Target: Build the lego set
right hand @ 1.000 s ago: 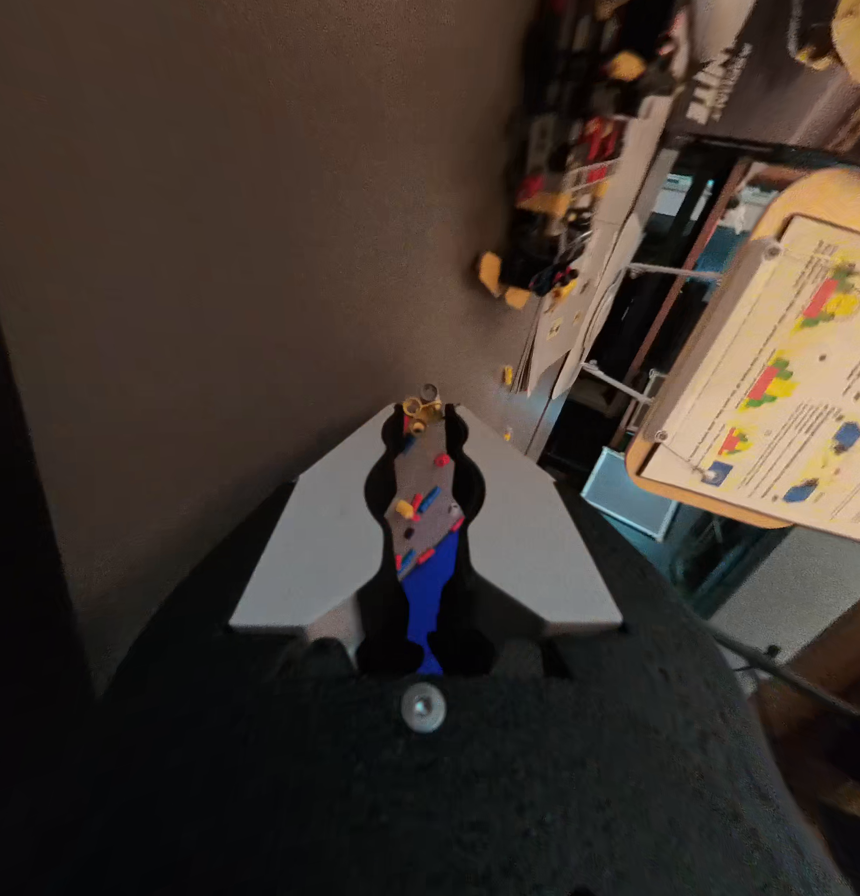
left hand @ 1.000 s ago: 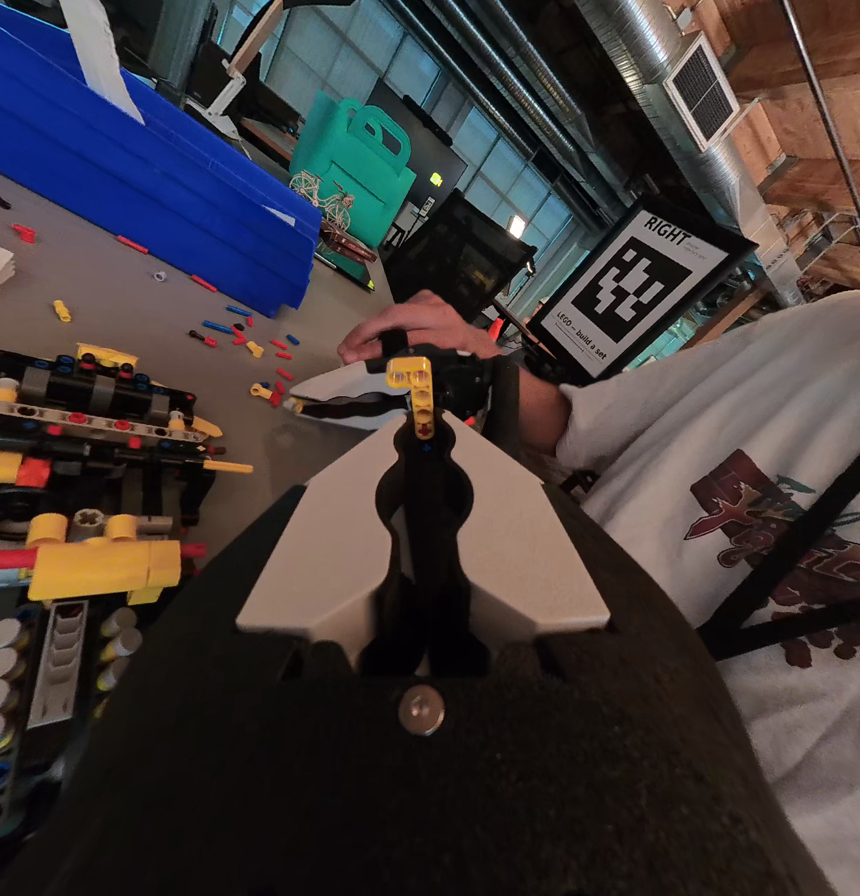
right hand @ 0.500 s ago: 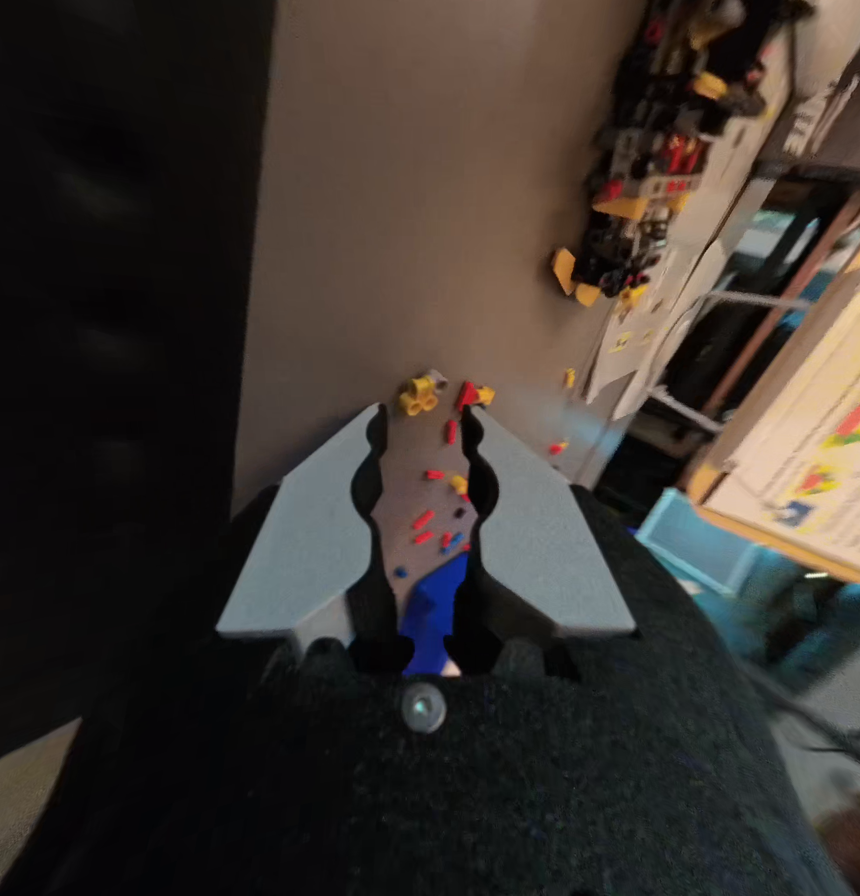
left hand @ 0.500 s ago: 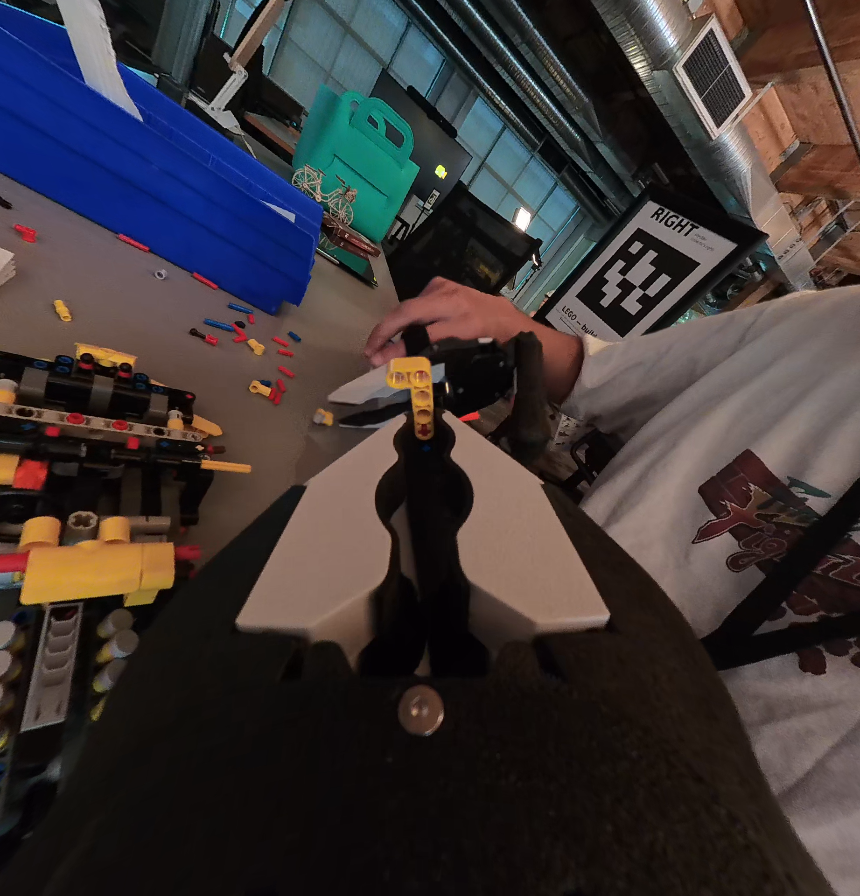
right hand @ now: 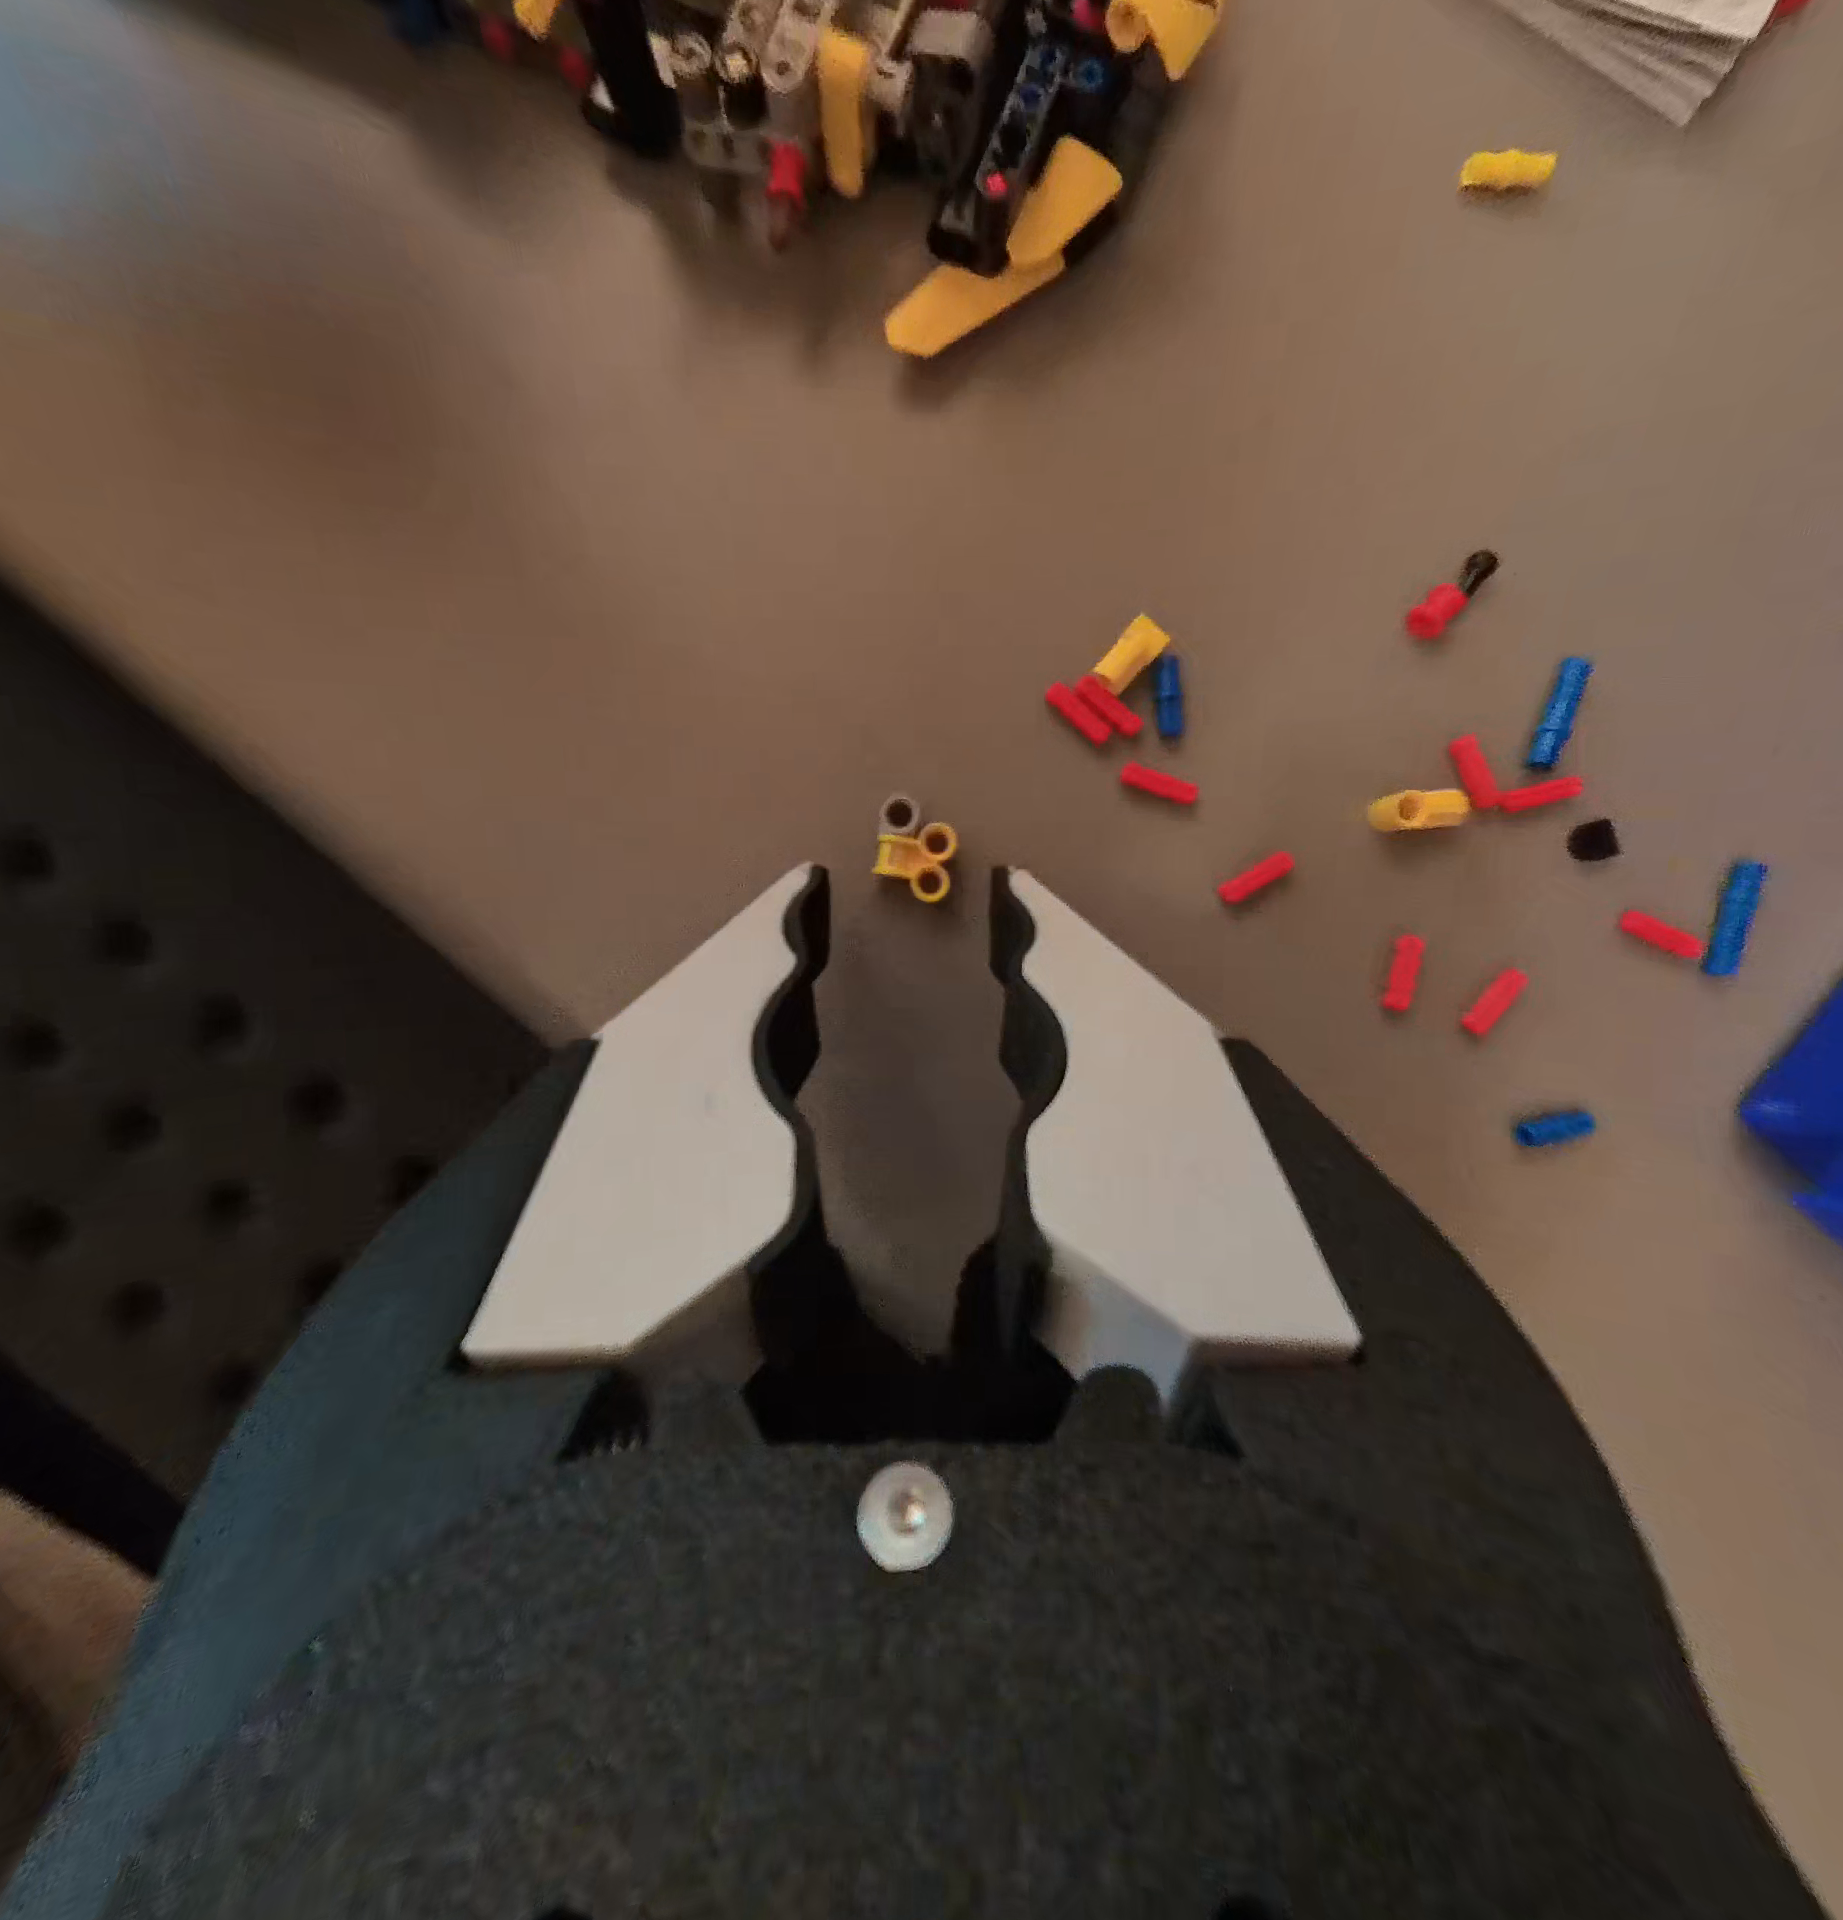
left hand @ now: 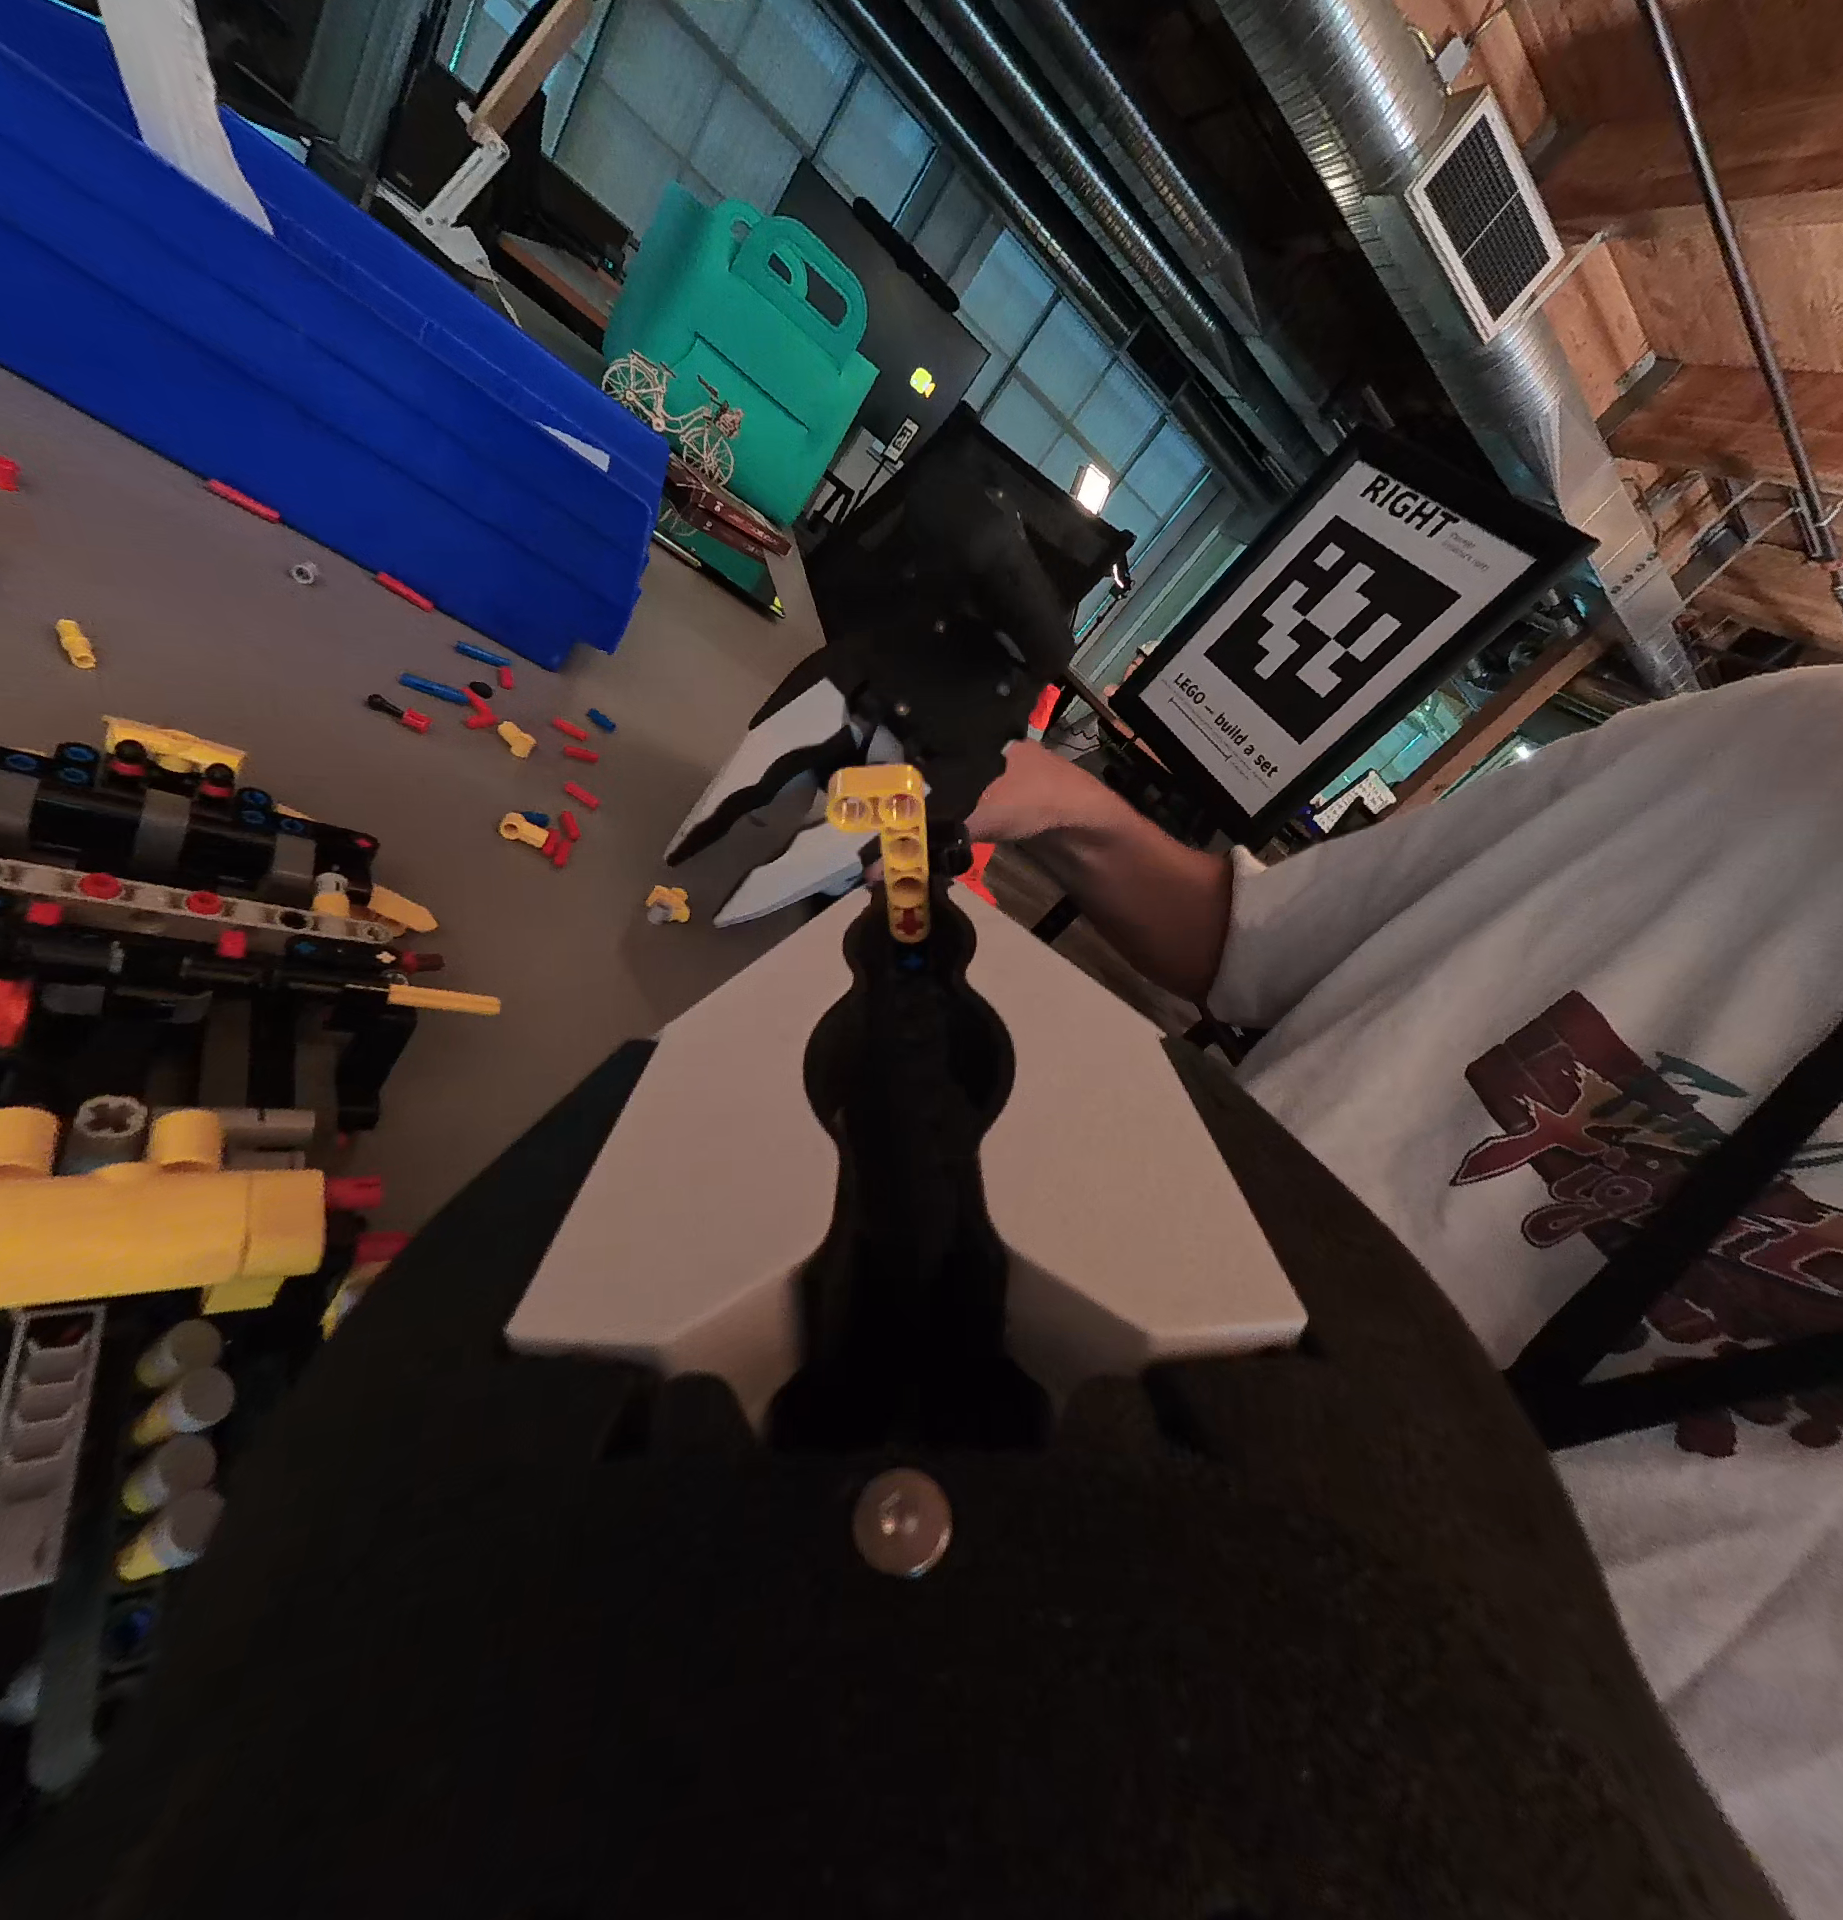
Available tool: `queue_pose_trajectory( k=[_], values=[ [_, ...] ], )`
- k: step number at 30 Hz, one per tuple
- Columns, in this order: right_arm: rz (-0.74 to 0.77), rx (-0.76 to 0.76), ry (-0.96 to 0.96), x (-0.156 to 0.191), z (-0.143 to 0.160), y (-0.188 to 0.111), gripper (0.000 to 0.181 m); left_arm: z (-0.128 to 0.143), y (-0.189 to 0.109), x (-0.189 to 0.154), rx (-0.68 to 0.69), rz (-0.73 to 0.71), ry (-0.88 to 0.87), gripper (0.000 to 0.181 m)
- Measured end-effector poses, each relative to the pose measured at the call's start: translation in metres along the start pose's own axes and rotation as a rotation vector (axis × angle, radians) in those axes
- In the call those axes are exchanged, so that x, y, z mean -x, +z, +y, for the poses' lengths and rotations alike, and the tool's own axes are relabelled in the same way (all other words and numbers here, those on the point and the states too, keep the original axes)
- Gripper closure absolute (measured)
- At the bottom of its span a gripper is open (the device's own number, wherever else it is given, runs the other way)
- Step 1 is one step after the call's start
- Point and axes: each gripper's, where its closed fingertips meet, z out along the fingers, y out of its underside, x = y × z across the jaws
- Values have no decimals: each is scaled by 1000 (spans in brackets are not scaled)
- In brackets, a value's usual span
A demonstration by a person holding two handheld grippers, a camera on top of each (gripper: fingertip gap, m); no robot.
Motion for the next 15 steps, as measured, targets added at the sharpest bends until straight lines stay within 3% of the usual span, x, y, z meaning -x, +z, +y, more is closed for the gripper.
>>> queue_pose_trajectory(
  k=[12,15],
  values=[
    [-31,38,-42,0,3,11,167,-1,0,2,-7,-1,-15,174],
    [-71,-95,-17,7,-24,7,167,-3,-1,1,-24,7,-27,174]
  ],
)
